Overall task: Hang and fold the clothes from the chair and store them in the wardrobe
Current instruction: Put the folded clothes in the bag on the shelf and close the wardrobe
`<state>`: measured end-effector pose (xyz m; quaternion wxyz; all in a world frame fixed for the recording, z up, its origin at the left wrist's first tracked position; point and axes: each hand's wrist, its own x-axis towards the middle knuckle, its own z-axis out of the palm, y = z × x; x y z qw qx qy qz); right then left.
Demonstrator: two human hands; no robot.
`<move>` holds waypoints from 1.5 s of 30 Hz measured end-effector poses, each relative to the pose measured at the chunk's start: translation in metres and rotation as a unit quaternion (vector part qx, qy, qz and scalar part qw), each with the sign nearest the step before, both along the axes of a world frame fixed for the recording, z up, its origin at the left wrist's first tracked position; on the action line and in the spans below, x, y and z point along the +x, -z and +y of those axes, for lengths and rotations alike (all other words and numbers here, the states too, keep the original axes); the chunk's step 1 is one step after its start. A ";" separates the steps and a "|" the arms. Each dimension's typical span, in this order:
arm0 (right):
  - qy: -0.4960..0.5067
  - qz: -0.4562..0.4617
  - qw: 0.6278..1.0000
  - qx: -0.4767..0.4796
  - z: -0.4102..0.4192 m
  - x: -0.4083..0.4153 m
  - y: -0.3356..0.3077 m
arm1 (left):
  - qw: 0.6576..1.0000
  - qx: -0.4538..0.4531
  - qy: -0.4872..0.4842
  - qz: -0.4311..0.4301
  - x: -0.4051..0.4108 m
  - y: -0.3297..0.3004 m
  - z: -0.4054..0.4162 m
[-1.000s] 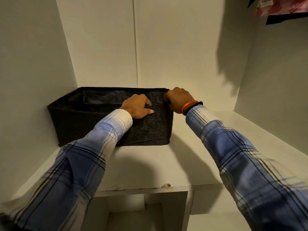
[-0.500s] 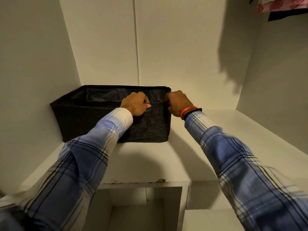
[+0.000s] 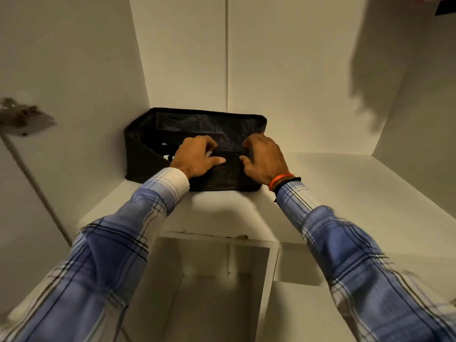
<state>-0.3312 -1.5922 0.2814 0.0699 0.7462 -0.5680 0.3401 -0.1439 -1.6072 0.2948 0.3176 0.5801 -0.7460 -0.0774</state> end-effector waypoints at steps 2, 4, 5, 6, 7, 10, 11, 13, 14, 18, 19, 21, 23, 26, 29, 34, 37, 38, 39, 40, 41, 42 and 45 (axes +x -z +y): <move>-0.016 -0.009 1.000 -0.005 0.016 0.014 0.000 | 1.000 -0.007 -0.014 0.013 0.017 0.000 0.021; -0.031 -0.018 0.999 -0.007 0.034 0.028 0.001 | 0.999 -0.019 -0.041 0.021 0.036 0.003 0.044; -0.038 -0.020 0.999 -0.001 0.042 0.034 0.003 | 0.998 -0.022 -0.057 0.028 0.045 0.005 0.055; -0.047 -0.022 0.999 0.001 0.054 0.045 0.006 | 0.997 -0.021 -0.068 0.034 0.056 0.008 0.072; -0.054 -0.025 0.998 0.003 0.066 0.057 0.008 | 0.996 -0.018 -0.082 0.038 0.066 0.011 0.086; -0.093 -0.041 0.995 0.023 0.106 0.091 0.017 | 0.988 -0.029 -0.138 0.062 0.100 0.023 0.137; -0.099 -0.040 0.994 0.034 0.115 0.098 0.021 | 0.987 -0.027 -0.144 0.068 0.104 0.026 0.149; -0.102 -0.055 0.993 0.033 0.124 0.105 0.027 | 0.985 -0.019 -0.150 0.078 0.108 0.031 0.161; -0.119 -0.060 0.990 0.038 0.135 0.116 0.032 | 0.984 -0.010 -0.162 0.080 0.119 0.036 0.181; -0.199 -0.061 0.974 0.092 0.182 0.161 0.048 | 0.968 0.002 -0.237 0.086 0.154 0.046 0.260; -0.222 -0.067 0.968 0.094 0.194 0.175 0.051 | 0.962 -0.003 -0.261 0.082 0.165 0.049 0.281; -0.264 -0.078 0.956 0.099 0.211 0.194 0.052 | 0.948 -0.007 -0.306 0.081 0.177 0.048 0.317; -0.304 -0.076 0.944 0.099 0.229 0.211 0.054 | 0.933 -0.017 -0.348 0.086 0.185 0.047 0.348; -0.375 -0.079 0.918 0.106 0.264 0.234 0.059 | 0.903 -0.027 -0.417 0.099 0.186 0.045 0.401; -0.426 -0.066 0.896 0.108 0.297 0.252 0.064 | 0.878 -0.034 -0.468 0.095 0.184 0.042 0.447; -0.488 -0.058 0.863 0.116 0.350 0.277 0.059 | 0.831 -0.045 -0.549 0.083 0.193 0.033 0.518; -0.511 -0.046 0.851 0.111 0.376 0.293 0.051 | 0.804 -0.062 -0.585 0.084 0.208 0.021 0.548; -0.518 -0.045 0.847 0.108 0.383 0.298 0.049 | 0.795 -0.069 -0.596 0.086 0.213 0.017 0.556; -0.523 -0.043 0.845 0.105 0.391 0.305 0.045 | 0.788 -0.079 -0.605 0.087 0.220 0.014 0.564; -0.527 -0.041 0.843 0.102 0.397 0.311 0.043 | 0.781 -0.085 -0.612 0.088 0.226 0.010 0.570; -0.529 -0.040 0.842 0.099 0.404 0.319 0.039 | 0.777 -0.095 -0.616 0.086 0.234 0.007 0.575; -0.530 -0.041 0.841 0.097 0.408 0.326 0.035 | 0.773 -0.102 -0.620 0.086 0.241 0.004 0.578; -0.526 -0.040 0.845 0.081 0.422 0.348 0.024 | 0.777 -0.113 -0.612 0.096 0.264 -0.007 0.584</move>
